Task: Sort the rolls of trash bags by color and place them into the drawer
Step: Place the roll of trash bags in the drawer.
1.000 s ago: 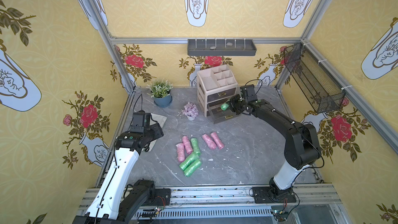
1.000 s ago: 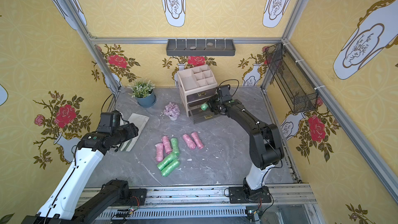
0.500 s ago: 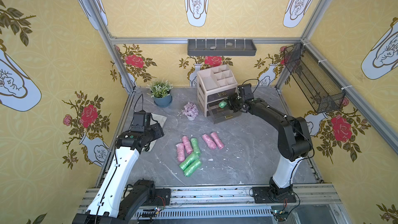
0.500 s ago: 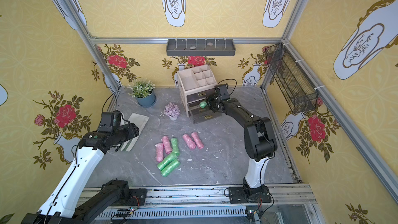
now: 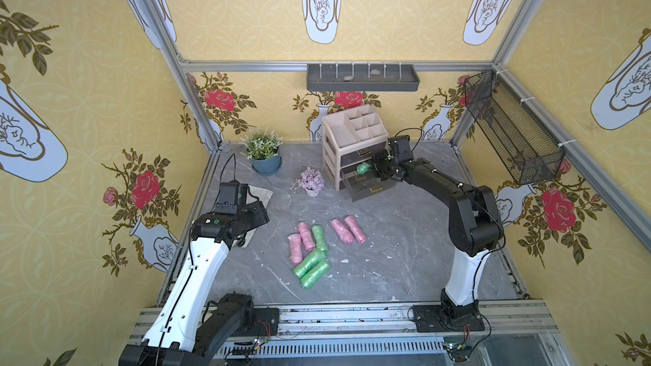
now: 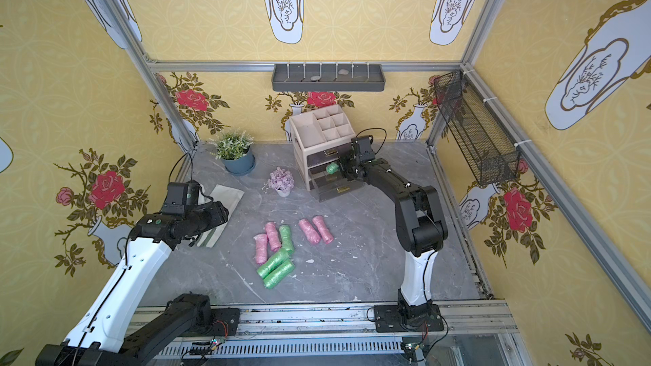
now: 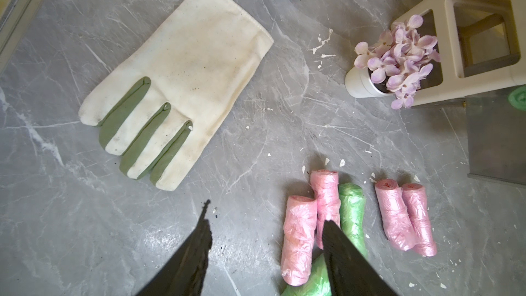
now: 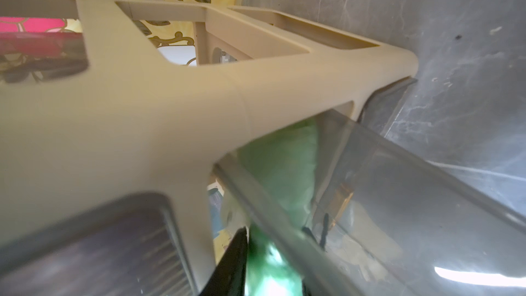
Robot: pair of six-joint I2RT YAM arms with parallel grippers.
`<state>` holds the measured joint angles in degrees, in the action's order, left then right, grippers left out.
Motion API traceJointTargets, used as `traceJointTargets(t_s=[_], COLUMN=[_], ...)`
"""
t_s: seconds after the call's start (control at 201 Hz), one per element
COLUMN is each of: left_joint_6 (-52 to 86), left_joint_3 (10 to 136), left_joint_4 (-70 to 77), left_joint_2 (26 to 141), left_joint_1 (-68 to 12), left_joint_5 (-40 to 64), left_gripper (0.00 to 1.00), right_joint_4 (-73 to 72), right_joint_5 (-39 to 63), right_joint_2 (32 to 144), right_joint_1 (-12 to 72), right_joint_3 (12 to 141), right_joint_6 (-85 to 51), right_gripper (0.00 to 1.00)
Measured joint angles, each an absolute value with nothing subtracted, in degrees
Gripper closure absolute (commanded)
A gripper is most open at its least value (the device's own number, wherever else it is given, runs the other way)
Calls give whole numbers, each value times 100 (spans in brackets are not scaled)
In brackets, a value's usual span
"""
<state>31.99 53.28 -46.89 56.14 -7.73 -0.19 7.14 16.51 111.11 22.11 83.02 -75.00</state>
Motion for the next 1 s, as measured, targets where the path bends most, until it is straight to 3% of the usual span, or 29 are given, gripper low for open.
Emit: traceJointTargets(t_s=[0.468, 1.001], left_joint_6=[3199, 3199], left_joint_3=[5328, 5328], left_joint_4=[-4692, -4687], left_joint_2=[5629, 5808], left_joint_1=[-762, -751], left_joint_5=[-21, -19], left_gripper=[36, 37], right_joint_4=[733, 937], right_joint_5=[1734, 1721], right_joint_2=[11124, 10125], right_joint_1=[2198, 2261], right_joint_3=[8366, 7975], right_joint_6=[-7516, -7356], right_gripper=[64, 62])
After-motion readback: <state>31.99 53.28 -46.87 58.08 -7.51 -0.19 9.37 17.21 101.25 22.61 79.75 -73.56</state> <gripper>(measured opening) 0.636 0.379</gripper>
